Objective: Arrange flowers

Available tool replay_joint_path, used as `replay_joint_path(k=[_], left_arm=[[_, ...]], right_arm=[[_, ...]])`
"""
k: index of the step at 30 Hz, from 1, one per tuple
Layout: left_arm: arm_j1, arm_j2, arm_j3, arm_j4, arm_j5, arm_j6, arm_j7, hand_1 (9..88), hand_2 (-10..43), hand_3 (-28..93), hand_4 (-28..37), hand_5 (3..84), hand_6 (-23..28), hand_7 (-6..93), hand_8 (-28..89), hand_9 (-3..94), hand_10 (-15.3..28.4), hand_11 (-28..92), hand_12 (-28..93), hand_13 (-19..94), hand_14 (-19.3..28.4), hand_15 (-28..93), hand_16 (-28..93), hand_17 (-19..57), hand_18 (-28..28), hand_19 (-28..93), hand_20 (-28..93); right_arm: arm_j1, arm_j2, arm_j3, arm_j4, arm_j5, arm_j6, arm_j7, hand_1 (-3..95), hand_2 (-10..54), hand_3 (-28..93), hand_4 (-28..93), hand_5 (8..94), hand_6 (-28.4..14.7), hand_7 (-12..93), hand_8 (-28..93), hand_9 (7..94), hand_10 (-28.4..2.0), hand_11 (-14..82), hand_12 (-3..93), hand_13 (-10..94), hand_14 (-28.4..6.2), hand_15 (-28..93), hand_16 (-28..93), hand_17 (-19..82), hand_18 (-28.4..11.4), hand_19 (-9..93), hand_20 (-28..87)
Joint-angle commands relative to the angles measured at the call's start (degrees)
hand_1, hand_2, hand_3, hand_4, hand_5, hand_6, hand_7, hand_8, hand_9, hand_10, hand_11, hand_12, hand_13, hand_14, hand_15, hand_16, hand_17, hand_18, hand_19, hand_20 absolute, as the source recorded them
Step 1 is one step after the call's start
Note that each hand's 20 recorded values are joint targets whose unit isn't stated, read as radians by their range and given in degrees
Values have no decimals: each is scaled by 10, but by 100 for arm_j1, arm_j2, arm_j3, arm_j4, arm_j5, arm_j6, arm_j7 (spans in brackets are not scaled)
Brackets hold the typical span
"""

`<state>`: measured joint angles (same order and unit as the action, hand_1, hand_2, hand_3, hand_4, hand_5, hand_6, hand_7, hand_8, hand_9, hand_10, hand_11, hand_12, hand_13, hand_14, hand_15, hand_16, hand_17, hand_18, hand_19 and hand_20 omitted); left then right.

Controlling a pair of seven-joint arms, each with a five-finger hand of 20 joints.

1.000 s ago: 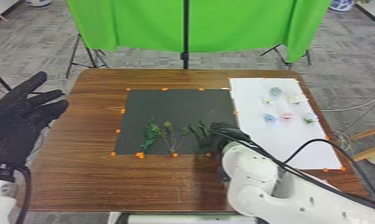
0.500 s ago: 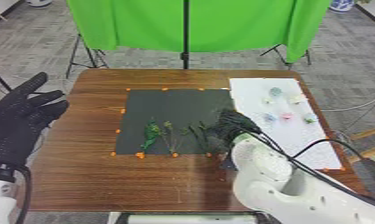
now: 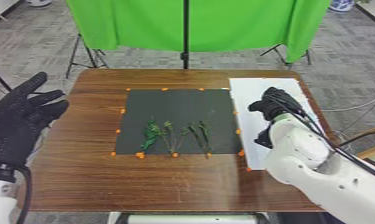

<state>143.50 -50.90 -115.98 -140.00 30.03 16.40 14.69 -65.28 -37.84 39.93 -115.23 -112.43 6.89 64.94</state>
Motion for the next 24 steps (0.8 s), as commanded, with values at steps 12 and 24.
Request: replay_joint_path(k=[12, 24], left_arm=[[-198, 33, 285, 94, -3, -39, -5, 233, 69, 789, -223, 328, 78, 168, -104, 337, 211, 311, 127, 260, 284, 618, -115, -63, 263, 597, 270], [-182, 31, 296, 98, -5, -70, 42, 233, 69, 788, -223, 328, 78, 168, -104, 338, 211, 312, 126, 261, 284, 617, -115, -63, 263, 597, 270]], right_arm=[[821, 59, -1018, 1196, 325, -234, 360, 329, -32, 724, -221, 507, -43, 111, -101, 753, -188, 210, 146, 810, -111, 527, 144, 484, -227, 899, -230], [1003, 56, -1680, 1540, -188, 308, 391, 558, -95, 697, -282, 801, -2, 250, 38, 923, -83, 119, 282, 889, -46, 441, 193, 514, -159, 897, -224]])
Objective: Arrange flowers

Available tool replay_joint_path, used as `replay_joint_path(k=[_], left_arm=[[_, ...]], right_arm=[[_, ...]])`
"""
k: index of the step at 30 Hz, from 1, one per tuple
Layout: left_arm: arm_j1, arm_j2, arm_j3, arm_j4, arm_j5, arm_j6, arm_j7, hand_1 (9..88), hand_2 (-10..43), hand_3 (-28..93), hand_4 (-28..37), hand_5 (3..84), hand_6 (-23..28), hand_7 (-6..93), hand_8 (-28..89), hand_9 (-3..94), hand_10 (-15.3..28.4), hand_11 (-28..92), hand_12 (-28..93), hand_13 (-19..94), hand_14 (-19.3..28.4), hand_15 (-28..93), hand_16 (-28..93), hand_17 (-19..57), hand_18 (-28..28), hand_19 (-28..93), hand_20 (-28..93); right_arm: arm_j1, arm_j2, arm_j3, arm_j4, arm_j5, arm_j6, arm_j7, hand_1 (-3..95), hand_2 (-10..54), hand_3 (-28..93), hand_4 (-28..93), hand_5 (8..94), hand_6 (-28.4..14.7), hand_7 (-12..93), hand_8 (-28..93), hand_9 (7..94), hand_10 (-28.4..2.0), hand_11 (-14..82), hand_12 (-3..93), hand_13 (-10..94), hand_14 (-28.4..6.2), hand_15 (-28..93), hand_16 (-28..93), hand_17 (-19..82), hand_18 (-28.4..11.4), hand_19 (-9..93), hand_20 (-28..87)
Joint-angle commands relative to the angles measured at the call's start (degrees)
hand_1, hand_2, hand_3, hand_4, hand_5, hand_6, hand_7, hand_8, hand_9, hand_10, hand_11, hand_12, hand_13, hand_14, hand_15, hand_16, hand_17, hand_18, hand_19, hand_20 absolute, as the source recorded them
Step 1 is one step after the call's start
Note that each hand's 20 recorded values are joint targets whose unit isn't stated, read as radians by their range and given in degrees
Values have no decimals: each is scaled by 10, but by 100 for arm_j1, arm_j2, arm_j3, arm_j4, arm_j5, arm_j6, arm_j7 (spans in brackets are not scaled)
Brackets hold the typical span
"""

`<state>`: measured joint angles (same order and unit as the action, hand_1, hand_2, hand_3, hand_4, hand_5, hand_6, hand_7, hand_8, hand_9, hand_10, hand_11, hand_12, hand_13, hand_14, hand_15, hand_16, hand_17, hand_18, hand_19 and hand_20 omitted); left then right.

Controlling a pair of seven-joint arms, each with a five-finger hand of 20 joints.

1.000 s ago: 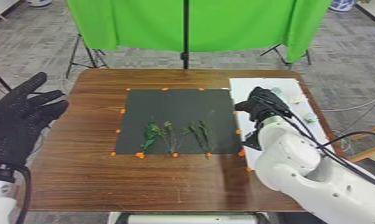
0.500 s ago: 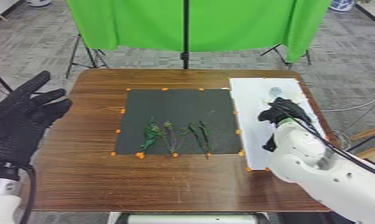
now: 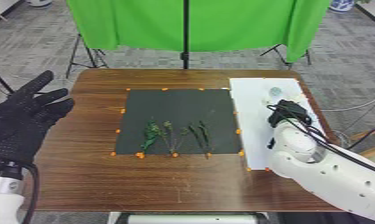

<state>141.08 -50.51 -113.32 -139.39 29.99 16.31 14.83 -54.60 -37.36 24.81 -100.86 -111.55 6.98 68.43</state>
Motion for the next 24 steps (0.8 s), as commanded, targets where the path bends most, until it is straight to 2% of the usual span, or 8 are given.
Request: replay_joint_path(k=[1, 2, 7, 9, 16, 20, 21, 24], left_arm=[[103, -3, 18, 25, -2, -63, 75, 233, 69, 788, -223, 328, 78, 168, -104, 338, 211, 311, 126, 261, 284, 617, -115, -63, 263, 597, 270], [94, -14, 9, 24, 10, -74, 41, 233, 69, 789, -223, 328, 78, 168, -104, 337, 211, 311, 126, 261, 284, 617, -115, -63, 263, 597, 270], [106, -14, -21, 20, 7, -67, 64, 233, 68, 788, -223, 329, 78, 168, -104, 338, 211, 310, 125, 261, 284, 618, -115, -63, 263, 597, 270], [67, -12, -10, 30, 18, -78, 21, 233, 68, 789, -223, 329, 78, 168, -104, 338, 211, 309, 125, 261, 284, 617, -115, -63, 262, 596, 270], [82, 13, -83, -30, 81, -133, -3, 233, 69, 787, -222, 330, 79, 167, -104, 338, 211, 311, 126, 261, 284, 617, -115, -63, 263, 596, 271], [0, 57, -93, -53, 118, -192, -16, 234, 69, 785, -223, 329, 79, 168, -104, 338, 211, 311, 126, 261, 284, 618, -115, -63, 263, 597, 271], [-54, 61, -87, -47, 126, -197, -64, 234, 69, 785, -223, 329, 79, 168, -104, 338, 211, 311, 125, 261, 284, 617, -115, -63, 263, 597, 271], [-121, 105, -72, -49, 134, -190, -29, 233, 71, 782, -225, 326, 78, 167, -104, 338, 211, 311, 125, 262, 284, 618, -115, -63, 263, 597, 271]], right_arm=[[-54, 4, -186, 102, -353, 375, 39, 563, -95, 697, -282, 809, 2, 256, 38, 929, -82, 123, 285, 896, -42, 440, 195, 513, -157, 903, -221], [-80, 15, -175, 77, -440, 431, 43, 565, -95, 698, -282, 813, 4, 259, 39, 932, -80, 125, 286, 900, -40, 439, 197, 512, -156, 907, -218], [92, 38, -320, 15, -630, 691, 26, 565, -95, 709, -282, 820, 2, 261, 45, 935, -79, 119, 291, 907, -36, 441, 204, 511, -154, 920, -212], [62, 23, -260, -10, -779, 731, -8, 566, -95, 710, -282, 823, 1, 258, 48, 936, -77, 141, 287, 911, -34, 442, 208, 510, -155, 923, -209], [425, 43, -616, -524, -1186, 1231, -233, 565, -95, 721, -283, 831, -2, 252, 55, 937, -75, 159, 284, 918, -32, 444, 215, 508, -157, 928, -203], [902, -186, -1061, -820, -1263, 1420, -486, 564, -95, 724, -283, 834, -1, 249, 58, 937, -76, 166, 282, 918, -32, 444, 218, 507, -158, 930, -198], [950, -295, -1085, -870, -1274, 1345, -599, 563, -95, 725, -283, 834, -1, 249, 60, 937, -76, 167, 281, 919, -32, 445, 218, 507, -158, 931, -197], [1299, -678, -1376, -939, -1195, 1377, -813, 560, -95, 728, -283, 835, -1, 247, 62, 937, -76, 173, 279, 920, -31, 446, 220, 504, -158, 931, -192]])
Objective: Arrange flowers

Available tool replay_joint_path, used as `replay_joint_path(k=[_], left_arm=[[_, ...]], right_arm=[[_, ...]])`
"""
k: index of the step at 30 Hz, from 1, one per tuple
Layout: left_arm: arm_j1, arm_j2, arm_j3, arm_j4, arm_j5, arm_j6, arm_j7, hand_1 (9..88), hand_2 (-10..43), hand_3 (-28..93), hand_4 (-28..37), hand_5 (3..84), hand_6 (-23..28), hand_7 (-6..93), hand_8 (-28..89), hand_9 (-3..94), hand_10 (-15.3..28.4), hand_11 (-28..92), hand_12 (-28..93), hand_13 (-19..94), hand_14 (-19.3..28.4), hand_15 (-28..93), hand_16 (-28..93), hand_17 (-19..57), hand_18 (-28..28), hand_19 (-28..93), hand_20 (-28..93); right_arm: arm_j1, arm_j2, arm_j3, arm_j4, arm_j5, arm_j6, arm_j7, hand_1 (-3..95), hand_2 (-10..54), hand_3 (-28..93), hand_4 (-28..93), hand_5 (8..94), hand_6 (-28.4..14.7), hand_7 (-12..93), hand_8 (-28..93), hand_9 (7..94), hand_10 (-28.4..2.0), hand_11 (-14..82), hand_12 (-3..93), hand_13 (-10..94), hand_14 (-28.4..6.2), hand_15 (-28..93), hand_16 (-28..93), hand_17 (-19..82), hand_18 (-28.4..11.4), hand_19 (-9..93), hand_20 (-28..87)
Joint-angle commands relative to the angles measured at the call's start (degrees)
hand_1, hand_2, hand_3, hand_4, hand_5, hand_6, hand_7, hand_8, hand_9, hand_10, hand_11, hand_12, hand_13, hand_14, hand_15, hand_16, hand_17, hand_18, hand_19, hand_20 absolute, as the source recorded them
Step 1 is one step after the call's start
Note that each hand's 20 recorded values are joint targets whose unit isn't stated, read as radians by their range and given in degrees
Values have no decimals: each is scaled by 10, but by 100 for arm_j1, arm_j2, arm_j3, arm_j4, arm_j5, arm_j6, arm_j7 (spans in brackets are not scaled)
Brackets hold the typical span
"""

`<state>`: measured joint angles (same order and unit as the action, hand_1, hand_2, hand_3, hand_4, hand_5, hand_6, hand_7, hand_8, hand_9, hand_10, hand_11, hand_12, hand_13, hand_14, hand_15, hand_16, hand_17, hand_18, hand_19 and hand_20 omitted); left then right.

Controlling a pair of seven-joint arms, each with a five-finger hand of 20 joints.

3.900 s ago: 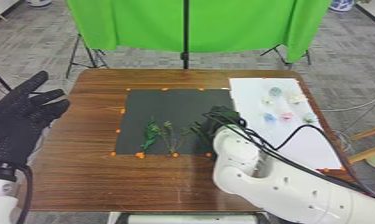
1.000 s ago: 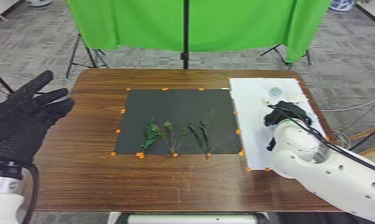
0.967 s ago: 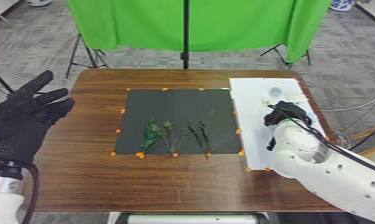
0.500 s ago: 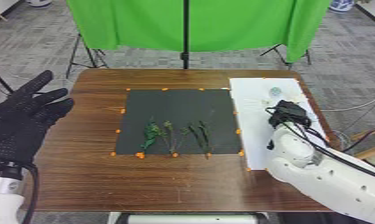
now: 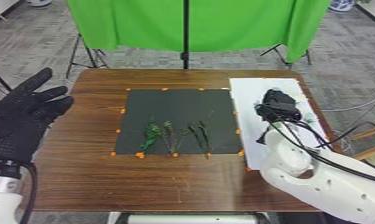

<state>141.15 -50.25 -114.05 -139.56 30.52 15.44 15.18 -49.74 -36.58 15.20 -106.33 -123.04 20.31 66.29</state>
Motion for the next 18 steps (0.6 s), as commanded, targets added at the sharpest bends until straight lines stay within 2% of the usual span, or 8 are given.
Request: replay_joint_path(k=[1, 8, 11, 13, 15, 18], left_arm=[[-139, 93, -8, -35, 73, -100, -42, 233, 71, 781, -226, 325, 78, 167, -104, 338, 211, 311, 126, 262, 284, 617, -115, -63, 263, 597, 271], [-386, 298, 54, 4, 10, -97, 84, 218, 75, 774, -241, 322, 76, 166, -103, 337, 211, 309, 126, 262, 284, 617, -115, -62, 264, 599, 273], [-399, 339, 7, 2, 8, -103, 147, 212, 76, 776, -254, 321, 76, 165, -103, 336, 212, 309, 127, 262, 284, 617, -115, -61, 263, 599, 274], [-410, 369, -2, 13, -27, -89, 264, 211, 76, 777, -258, 321, 76, 165, -102, 337, 212, 308, 127, 262, 284, 617, -114, -60, 263, 599, 274], [-485, 394, 15, 43, -43, -77, 320, 211, 75, 778, -259, 321, 76, 165, -102, 338, 212, 308, 127, 264, 284, 617, -114, -60, 262, 599, 275], [-394, 415, -88, 19, -70, -87, 472, 210, 74, 780, -261, 321, 76, 167, -102, 340, 212, 309, 129, 266, 284, 618, -114, -60, 262, 600, 276]], right_arm=[[928, -917, -508, -364, -19, 29, -703, 559, -95, 729, -283, 836, -1, 246, 63, 937, -76, 174, 279, 920, -31, 446, 221, 503, -158, 931, -191], [1562, -1936, -1109, -42, 192, -52, -1181, 556, -95, 729, -283, 835, 2, 246, 68, 937, -75, 177, 279, 919, -30, 449, 225, 491, -158, 932, -171], [1719, -2301, -1332, 151, 257, -131, -1359, 554, -95, 730, -283, 834, 3, 247, 68, 937, -75, 178, 279, 918, -29, 454, 226, 484, -158, 932, -161], [1877, -2525, -1539, 254, 372, -168, -1390, 554, -95, 730, -283, 834, 4, 247, 67, 937, -75, 178, 278, 917, -28, 456, 227, 482, -159, 932, -152], [1961, -2715, -1662, 361, 461, -233, -1450, 551, -95, 731, -283, 833, 4, 248, 68, 937, -75, 178, 278, 916, -28, 459, 228, 479, -159, 932, -147], [2126, -2945, -1943, 469, 519, -221, -1494, 548, -95, 733, -283, 833, 5, 249, 67, 937, -77, 178, 279, 916, -28, 460, 228, 472, -159, 932, -138]])
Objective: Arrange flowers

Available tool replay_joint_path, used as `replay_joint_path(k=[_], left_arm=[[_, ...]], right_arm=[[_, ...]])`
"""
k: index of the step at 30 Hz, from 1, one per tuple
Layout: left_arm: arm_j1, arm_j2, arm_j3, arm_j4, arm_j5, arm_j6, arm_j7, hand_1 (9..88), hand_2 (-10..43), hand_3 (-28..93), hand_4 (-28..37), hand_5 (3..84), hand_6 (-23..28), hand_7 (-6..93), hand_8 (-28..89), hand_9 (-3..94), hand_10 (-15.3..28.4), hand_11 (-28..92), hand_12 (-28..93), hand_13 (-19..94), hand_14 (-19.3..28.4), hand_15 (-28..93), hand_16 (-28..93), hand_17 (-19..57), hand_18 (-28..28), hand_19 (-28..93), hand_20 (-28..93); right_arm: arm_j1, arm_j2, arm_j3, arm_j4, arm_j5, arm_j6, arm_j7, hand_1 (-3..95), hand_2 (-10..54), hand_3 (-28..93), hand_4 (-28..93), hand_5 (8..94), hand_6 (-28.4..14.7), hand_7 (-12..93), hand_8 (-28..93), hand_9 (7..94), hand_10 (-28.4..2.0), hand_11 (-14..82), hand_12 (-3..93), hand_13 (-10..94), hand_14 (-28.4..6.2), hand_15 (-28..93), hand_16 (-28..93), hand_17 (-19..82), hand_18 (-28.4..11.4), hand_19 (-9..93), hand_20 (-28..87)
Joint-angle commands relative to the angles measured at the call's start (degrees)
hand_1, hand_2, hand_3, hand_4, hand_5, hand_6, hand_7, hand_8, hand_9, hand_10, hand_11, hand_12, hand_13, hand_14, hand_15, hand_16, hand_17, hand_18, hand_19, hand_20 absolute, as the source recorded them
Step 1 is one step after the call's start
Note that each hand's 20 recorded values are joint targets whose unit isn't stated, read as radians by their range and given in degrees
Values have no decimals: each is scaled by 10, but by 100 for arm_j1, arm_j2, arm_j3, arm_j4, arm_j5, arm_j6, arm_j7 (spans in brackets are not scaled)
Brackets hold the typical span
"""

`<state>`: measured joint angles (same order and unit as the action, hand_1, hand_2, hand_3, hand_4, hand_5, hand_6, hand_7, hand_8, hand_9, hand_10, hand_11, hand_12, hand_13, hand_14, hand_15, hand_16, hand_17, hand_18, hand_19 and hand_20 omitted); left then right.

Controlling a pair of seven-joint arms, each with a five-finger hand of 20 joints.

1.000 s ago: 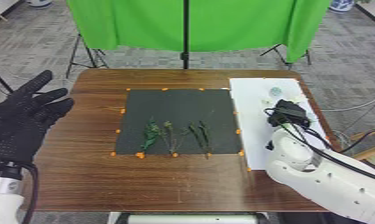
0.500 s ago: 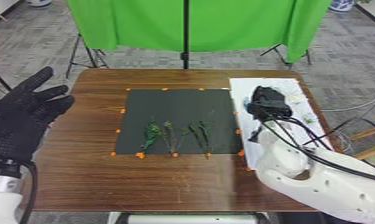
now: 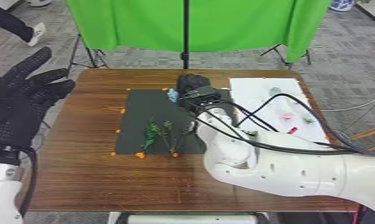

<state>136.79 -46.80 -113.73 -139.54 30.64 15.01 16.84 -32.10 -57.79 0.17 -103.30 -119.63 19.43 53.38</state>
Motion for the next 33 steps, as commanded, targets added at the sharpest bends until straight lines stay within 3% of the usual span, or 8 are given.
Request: replay_joint_path(k=[1, 4, 6, 10, 20, 24, 31, 33], left_arm=[[34, 90, -118, 18, -101, -20, 368, 210, 74, 780, -262, 321, 76, 167, -103, 342, 213, 311, 129, 267, 284, 618, -113, -58, 262, 601, 277], [-27, 145, -130, 40, -120, -35, 488, 210, 74, 780, -263, 322, 77, 167, -103, 345, 213, 312, 130, 271, 284, 619, -113, -56, 262, 603, 278], [-141, 300, -82, 84, -191, -36, 645, 211, 74, 780, -264, 322, 76, 167, -103, 347, 214, 312, 131, 275, 284, 620, -113, -55, 263, 605, 279], [-477, 426, 83, 174, -159, -144, 551, 211, 73, 782, -263, 324, 77, 169, -103, 352, 215, 312, 131, 282, 284, 620, -112, -54, 263, 608, 280], [-675, 430, 233, 250, -136, -261, 440, 215, 72, 782, -259, 325, 78, 169, -104, 353, 217, 309, 134, 287, 284, 618, -112, -52, 266, 611, 281], [-752, 515, 314, 314, -168, -290, 612, 217, 72, 782, -256, 325, 77, 169, -103, 353, 216, 308, 134, 283, 284, 617, -112, -52, 266, 611, 280], [-891, 558, 413, 378, -181, -367, 649, 218, 70, 784, -251, 324, 77, 169, -104, 347, 215, 309, 133, 274, 284, 618, -112, -53, 263, 609, 279], [-781, 580, 353, 360, -184, -357, 754, 219, 71, 784, -249, 324, 77, 168, -104, 347, 215, 309, 132, 273, 284, 619, -112, -53, 262, 607, 279]], right_arm=[[428, -907, -529, 216, 229, -127, -205, 548, -95, 733, -283, 833, 6, 250, 66, 937, -77, 178, 279, 916, -27, 461, 228, 470, -159, 932, -136], [392, -1116, -528, 344, 389, -343, -367, 545, -95, 734, -283, 832, 6, 252, 67, 937, -78, 181, 278, 915, -27, 463, 228, 465, -161, 932, -129], [518, -1227, -654, 398, 449, -520, -347, 544, -95, 734, -283, 832, 7, 252, 65, 937, -78, 181, 279, 913, -27, 466, 229, 458, -161, 932, -123], [973, -1454, -1132, 602, 728, -539, -141, 541, -95, 731, -283, 831, 12, 252, 62, 937, -79, 183, 277, 907, -28, 473, 231, 451, -160, 932, -121], [742, -1545, -983, 705, 1018, -831, -74, 540, -95, 718, -283, 827, 20, 252, 49, 937, -76, 192, 271, 901, -29, 484, 228, 441, -162, 932, -114], [1020, -1604, -1310, 719, 1058, -645, 13, 538, -95, 705, -283, 824, 23, 251, 45, 937, -74, 194, 270, 898, -29, 488, 227, 439, -162, 932, -113], [1397, -1677, -1821, 697, 995, -386, 145, 524, -95, 696, -283, 818, 23, 247, 34, 937, -76, 197, 265, 892, -28, 496, 227, 432, -162, 931, -110], [1523, -1729, -1958, 713, 882, -313, 196, 520, -95, 692, -283, 811, 22, 240, 27, 937, -77, 200, 262, 890, -28, 498, 226, 431, -163, 931, -109]])
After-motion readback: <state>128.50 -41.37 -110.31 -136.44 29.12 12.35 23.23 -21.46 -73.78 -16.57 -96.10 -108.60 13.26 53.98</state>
